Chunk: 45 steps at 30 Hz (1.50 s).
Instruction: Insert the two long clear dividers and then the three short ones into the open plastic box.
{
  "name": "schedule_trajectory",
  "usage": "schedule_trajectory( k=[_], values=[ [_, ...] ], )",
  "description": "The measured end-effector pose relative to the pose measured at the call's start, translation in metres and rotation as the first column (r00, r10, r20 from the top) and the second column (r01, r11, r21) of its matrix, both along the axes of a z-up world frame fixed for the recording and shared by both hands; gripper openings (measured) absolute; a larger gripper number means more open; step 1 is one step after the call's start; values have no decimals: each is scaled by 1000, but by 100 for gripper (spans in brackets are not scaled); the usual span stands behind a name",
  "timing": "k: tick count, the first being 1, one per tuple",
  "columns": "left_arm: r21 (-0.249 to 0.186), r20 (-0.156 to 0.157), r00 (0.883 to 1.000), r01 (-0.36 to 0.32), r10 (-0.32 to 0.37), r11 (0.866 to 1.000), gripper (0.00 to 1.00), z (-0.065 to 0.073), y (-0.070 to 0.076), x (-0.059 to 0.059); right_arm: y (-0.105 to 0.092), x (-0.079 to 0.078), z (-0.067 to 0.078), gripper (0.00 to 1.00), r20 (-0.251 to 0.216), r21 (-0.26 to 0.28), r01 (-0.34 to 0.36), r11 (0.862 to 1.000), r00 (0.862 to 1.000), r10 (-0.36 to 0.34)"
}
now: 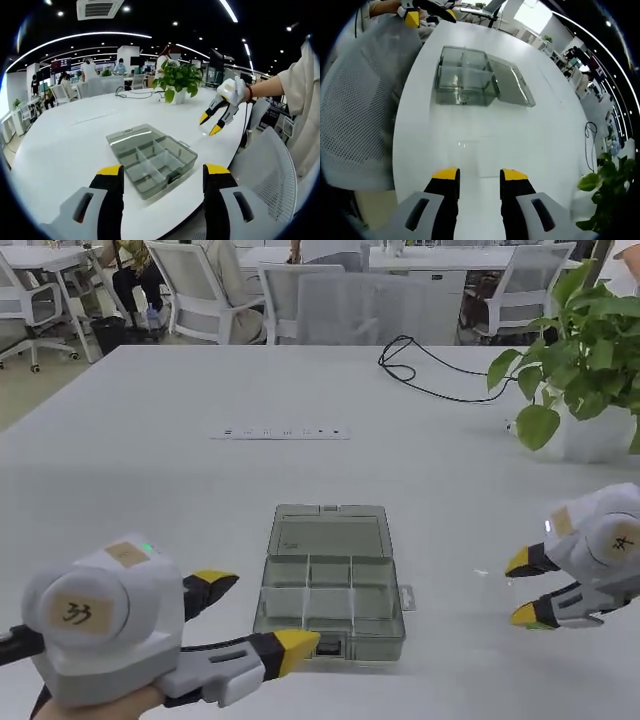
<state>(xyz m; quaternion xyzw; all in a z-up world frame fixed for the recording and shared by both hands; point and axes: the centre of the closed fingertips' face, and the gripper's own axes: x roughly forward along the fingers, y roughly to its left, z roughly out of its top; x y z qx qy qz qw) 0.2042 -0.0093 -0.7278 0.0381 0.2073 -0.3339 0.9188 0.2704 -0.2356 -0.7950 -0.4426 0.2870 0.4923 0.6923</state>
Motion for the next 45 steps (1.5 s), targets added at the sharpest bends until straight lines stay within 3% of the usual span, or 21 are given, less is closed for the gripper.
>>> schedule_trajectory(
  k=[6, 12, 16, 28, 31, 39, 42, 43, 45],
  values=[
    [-45, -14, 1000, 5, -6, 999, 57, 2, -5, -2, 31, 2, 15, 32, 47, 50, -52, 997, 998, 50],
    [-119, -33, 999, 3, -7, 993, 55, 6, -12, -2, 60, -1, 29, 32, 84, 93, -95, 991, 993, 87],
    [-207, -46, 999, -6, -4, 978, 54, 15, -17, -2, 82, -7, 39, 32, 104, 126, -135, 983, 987, 122],
    [-302, -71, 997, 8, -31, 953, 43, 21, -26, -4, 135, -23, 63, 32, 152, 194, -222, 956, 969, 194],
    [-339, -83, 996, 11, -42, 941, 39, 23, -29, -5, 144, -27, 67, 32, 158, 207, -238, 949, 965, 208],
    [-389, -103, 994, -2, -41, 921, 29, 24, -30, -3, 162, -37, 76, 32, 170, 236, -271, 933, 957, 235],
    [-429, -123, 991, -12, -45, 903, 23, 27, -31, -2, 169, -42, 79, 32, 177, 249, -285, 925, 953, 246],
    [-455, -137, 989, -18, -50, 890, 21, 29, -32, -2, 171, -43, 80, 32, 177, 253, -289, 923, 952, 250],
    [-464, -134, 989, -13, -55, 886, 17, 30, -32, -1, 173, -45, 82, 32, 182, 256, -294, 921, 950, 253]
  ],
)
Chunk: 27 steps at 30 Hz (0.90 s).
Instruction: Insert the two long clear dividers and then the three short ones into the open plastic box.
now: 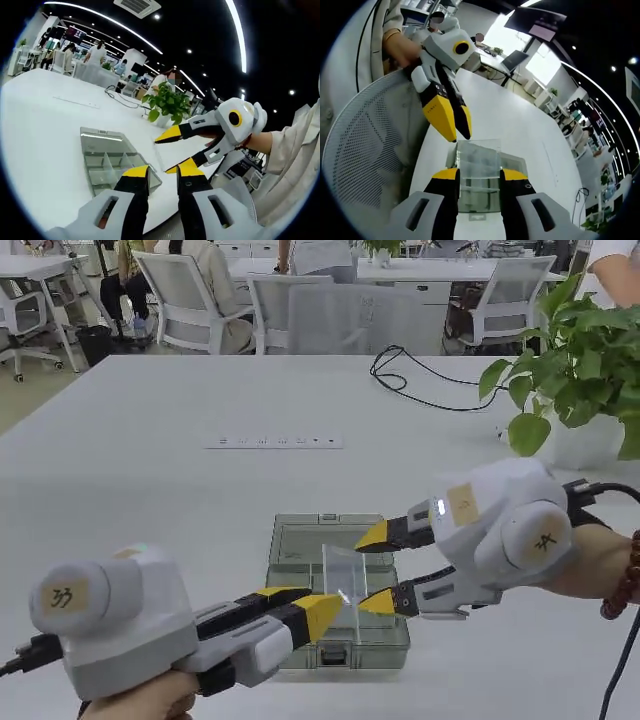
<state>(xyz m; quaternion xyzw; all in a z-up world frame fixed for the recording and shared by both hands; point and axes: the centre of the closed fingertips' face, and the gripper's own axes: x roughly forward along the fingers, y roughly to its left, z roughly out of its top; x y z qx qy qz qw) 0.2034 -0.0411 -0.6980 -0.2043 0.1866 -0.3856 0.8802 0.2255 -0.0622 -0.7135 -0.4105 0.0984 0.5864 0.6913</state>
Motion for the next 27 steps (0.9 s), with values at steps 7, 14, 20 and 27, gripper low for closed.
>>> schedule_trajectory(
  k=[7, 14, 20, 27],
  values=[
    [-30, -15, 1000, 3, -3, 1000, 7, 2, -1, 1, 10, -4, 6, 32, 4, 29, -10, 1000, 1000, 10],
    [-63, -40, 999, -8, 5, 998, 0, 3, 2, 4, 15, -5, 11, 32, 12, 44, -11, 999, 1000, 10],
    [-109, -114, 993, -37, 24, 993, 0, -2, 5, 6, 17, -4, 10, 32, 17, 37, 5, 999, 1000, -5],
    [-133, -196, 980, -62, 35, 989, 0, -4, 5, 6, 17, -3, 8, 33, 27, 27, 30, 999, 999, -31]
  ],
)
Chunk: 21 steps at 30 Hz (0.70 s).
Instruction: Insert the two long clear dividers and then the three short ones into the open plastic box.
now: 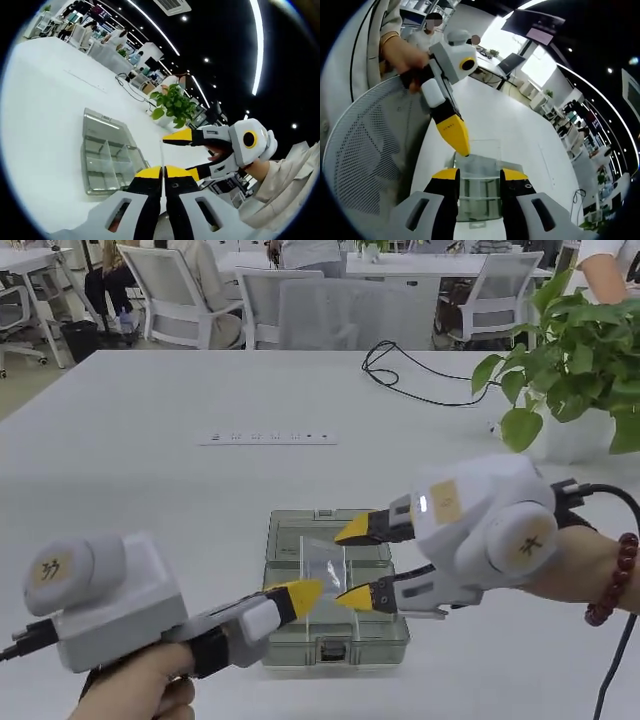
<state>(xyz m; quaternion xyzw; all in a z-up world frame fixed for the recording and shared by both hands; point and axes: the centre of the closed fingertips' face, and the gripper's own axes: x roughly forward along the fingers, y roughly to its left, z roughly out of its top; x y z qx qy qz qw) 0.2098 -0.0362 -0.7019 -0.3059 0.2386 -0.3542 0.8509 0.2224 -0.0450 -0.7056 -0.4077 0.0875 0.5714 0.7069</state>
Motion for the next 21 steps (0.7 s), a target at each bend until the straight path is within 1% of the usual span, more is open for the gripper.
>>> schedule_trajectory(
  k=[3, 4, 7, 11, 12, 13, 14, 15, 16, 18, 19, 21],
  values=[
    [13, -3, 1000, 3, -3, 1000, 0, 2, -1, -1, -1, 0, 1, 33, 2, 2, 13, 1000, 1000, -13],
    [12, -11, 1000, 2, -2, 1000, 0, 3, -1, -1, -1, 0, 2, 33, 5, 4, 14, 1000, 1000, -14],
    [19, -6, 1000, 2, -2, 1000, 0, 5, -1, -2, -1, 0, 4, 33, 9, 13, 22, 1000, 1000, -22],
    [31, -1, 1000, 7, -7, 999, 0, 4, -1, -4, 0, -1, 3, 33, 7, 15, 29, 999, 1000, -30],
    [55, 10, 1000, 7, -7, 998, 0, 2, 1, -4, 0, -2, 3, 33, -2, 20, 33, 999, 999, -33],
    [69, 14, 1000, 12, -13, 998, 0, 1, 1, -5, 0, -3, 4, 33, -6, 24, 38, 999, 999, -38],
    [80, 17, 1000, 8, -10, 997, 0, 0, 2, -6, 0, -3, 4, 33, -11, 30, 39, 999, 999, -39],
    [90, 23, 1000, 9, -11, 996, 0, 0, 4, -6, 0, -5, 6, 32, -27, 46, 45, 998, 999, -43],
    [96, 27, 1000, 9, -12, 995, 0, -1, 6, -5, 0, -5, 7, 32, -33, 53, 50, 997, 998, -48],
    [121, 40, 999, 12, -17, 993, 0, -3, 9, -5, 0, -6, 9, 32, -57, 68, 60, 996, 997, -56],
    [162, 50, 998, 18, -27, 987, 0, -7, 12, -6, 0, -6, 10, 32, -73, 83, 69, 994, 995, -63],
    [222, 69, 997, 26, -42, 975, 0, -11, 16, -7, 1, -7, 12, 32, -95, 98, 77, 992, 993, -68]
  ],
)
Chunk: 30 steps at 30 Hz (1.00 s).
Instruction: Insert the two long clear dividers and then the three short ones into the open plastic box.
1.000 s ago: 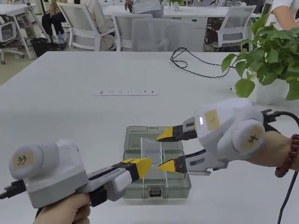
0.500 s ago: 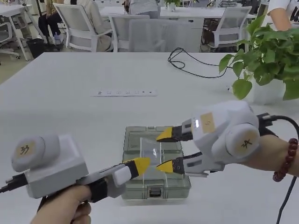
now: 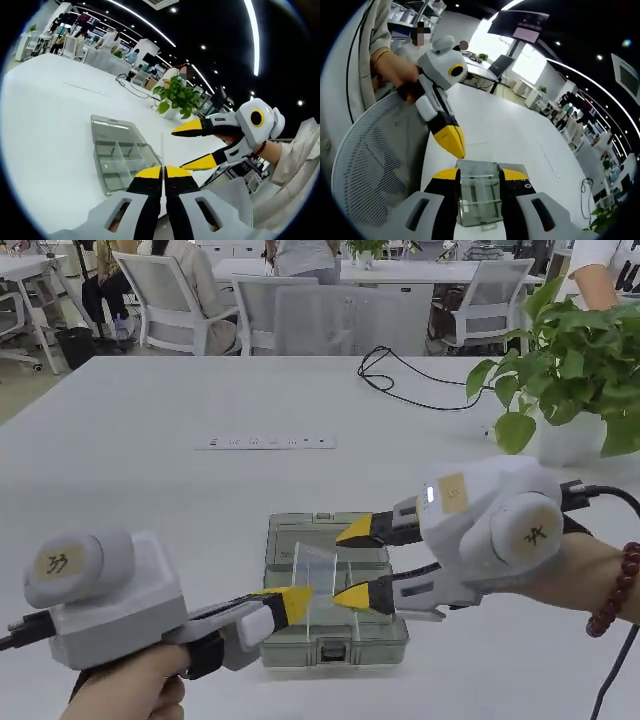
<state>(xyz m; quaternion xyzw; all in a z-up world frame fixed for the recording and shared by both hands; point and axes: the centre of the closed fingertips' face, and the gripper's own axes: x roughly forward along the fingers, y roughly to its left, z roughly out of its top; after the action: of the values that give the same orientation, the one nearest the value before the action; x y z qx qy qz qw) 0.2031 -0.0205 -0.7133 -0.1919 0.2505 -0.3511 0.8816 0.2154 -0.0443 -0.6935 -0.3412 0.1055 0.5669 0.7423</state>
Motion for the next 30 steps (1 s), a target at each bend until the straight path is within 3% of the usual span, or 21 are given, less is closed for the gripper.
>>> schedule_trajectory(
  k=[2, 7, 9, 14, 19, 26, 30],
  values=[
    [52, 20, 1000, 16, -17, 999, 0, -3, 2, -2, 0, 0, 2, 32, -28, 22, 10, 1000, 1000, -9],
    [106, 82, 995, 47, -56, 993, 0, -2, 2, -5, 3, -4, 8, 33, -102, 74, 10, 997, 995, -2],
    [171, 113, 990, 61, -81, 983, 0, -3, 5, -5, 5, -6, 11, 33, -133, 92, 5, 996, 991, 8],
    [235, 168, 975, 101, -143, 967, 0, -2, 3, -8, 7, -13, 13, 34, -180, 92, -29, 995, 983, 46],
    [268, 216, 954, 148, -209, 952, 0, 2, -2, -13, 9, -21, 15, 34, -215, 103, -74, 992, 972, 95],
    [305, 264, 907, 244, -327, 921, 0, 6, -15, -25, 6, -33, 14, 31, -250, 85, -150, 985, 954, 166],
    [301, 285, 886, 280, -366, 911, 0, 10, -22, -31, 4, -41, 12, 29, -269, 79, -191, 978, 941, 205]
  ],
)
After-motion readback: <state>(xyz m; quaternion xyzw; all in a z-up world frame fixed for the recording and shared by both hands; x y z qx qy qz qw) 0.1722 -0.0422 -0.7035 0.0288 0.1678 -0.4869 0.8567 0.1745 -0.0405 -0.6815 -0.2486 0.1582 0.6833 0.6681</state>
